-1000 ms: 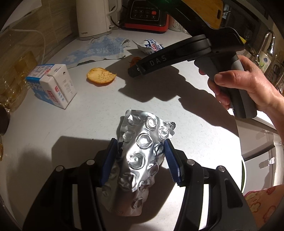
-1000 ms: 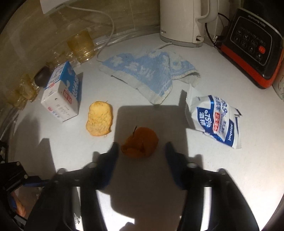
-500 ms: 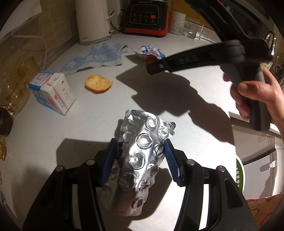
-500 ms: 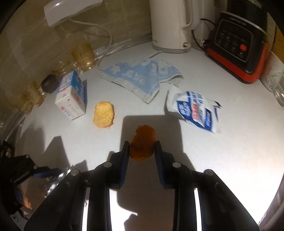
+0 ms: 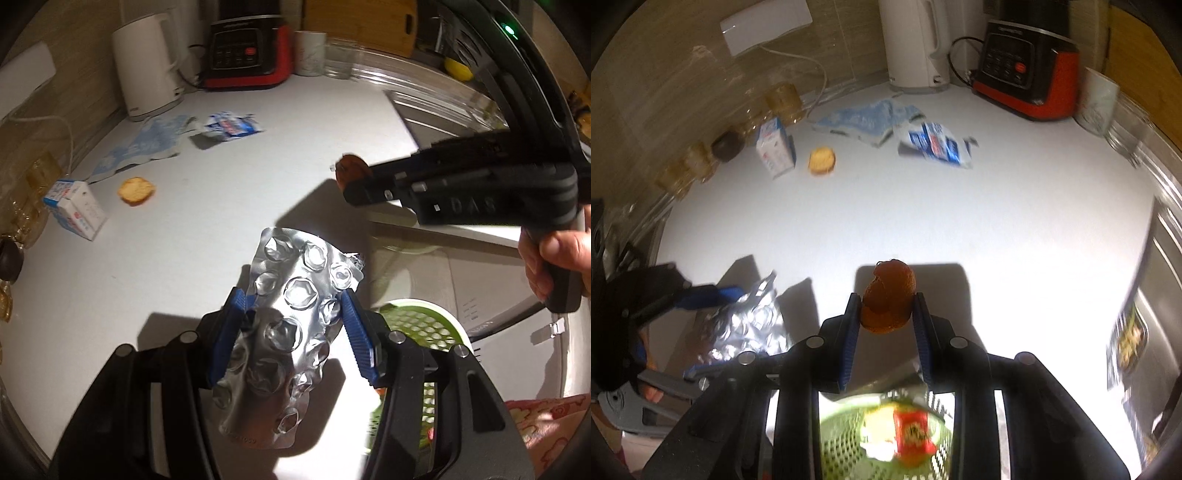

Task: Collect trash
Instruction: 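Drop the foil pack and orange peel into the green basket with both tools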

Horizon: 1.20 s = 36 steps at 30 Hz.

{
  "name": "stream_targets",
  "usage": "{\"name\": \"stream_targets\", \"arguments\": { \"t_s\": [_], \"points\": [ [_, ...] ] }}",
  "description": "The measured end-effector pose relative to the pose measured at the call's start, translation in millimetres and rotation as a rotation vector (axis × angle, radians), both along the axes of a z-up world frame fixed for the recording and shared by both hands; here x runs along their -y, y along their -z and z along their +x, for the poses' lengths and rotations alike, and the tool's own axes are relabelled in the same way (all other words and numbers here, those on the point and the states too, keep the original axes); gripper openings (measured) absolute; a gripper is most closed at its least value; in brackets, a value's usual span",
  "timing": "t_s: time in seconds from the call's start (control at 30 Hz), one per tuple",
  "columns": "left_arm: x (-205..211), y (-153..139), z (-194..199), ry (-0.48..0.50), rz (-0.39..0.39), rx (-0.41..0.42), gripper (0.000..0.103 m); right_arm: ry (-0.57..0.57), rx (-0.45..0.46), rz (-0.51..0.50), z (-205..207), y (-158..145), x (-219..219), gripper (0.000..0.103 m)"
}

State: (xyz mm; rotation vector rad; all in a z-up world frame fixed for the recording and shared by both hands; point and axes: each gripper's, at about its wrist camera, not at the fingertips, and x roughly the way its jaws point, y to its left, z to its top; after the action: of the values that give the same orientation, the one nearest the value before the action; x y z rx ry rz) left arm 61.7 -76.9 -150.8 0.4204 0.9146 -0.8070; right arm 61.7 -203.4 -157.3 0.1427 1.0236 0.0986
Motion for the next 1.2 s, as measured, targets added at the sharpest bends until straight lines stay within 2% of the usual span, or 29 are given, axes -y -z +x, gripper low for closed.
{"name": "stream_targets", "arguments": {
  "t_s": [0.33, 0.6, 0.8, 1.1, 1.13, 1.2],
  "points": [
    [36.2, 8.0, -93.4, 0.035, 0.008, -0.015, 0.053, -0.012, -0.057, 0.015, -111.3, 15.5, 20.6, 0.029],
    [57.1, 31.8, -149.6, 0.040, 0.029, -0.061, 0.053, -0.019, -0.110, 0.026, -169.8, 36.5, 35.1, 0.029],
    [63.8, 55.7, -166.1, 0.030, 0.045, -0.110, 0.053, -0.026, -0.130, 0.026, -190.0, 42.1, 40.0, 0.029],
    [67.9, 88.2, -173.1, 0.038, 0.082, -0.197, 0.054, -0.034, -0.147, 0.024, -197.4, 46.3, 45.4, 0.029],
    [68.4, 90.6, -173.1, 0.043, 0.083, -0.210, 0.056, -0.034, -0.148, 0.026, -198.2, 46.8, 45.6, 0.029],
    [69.6, 96.0, -173.2, 0.038, 0.093, -0.220, 0.066, -0.035, -0.149, 0.027, -198.0, 46.9, 45.2, 0.029]
  ]
}}
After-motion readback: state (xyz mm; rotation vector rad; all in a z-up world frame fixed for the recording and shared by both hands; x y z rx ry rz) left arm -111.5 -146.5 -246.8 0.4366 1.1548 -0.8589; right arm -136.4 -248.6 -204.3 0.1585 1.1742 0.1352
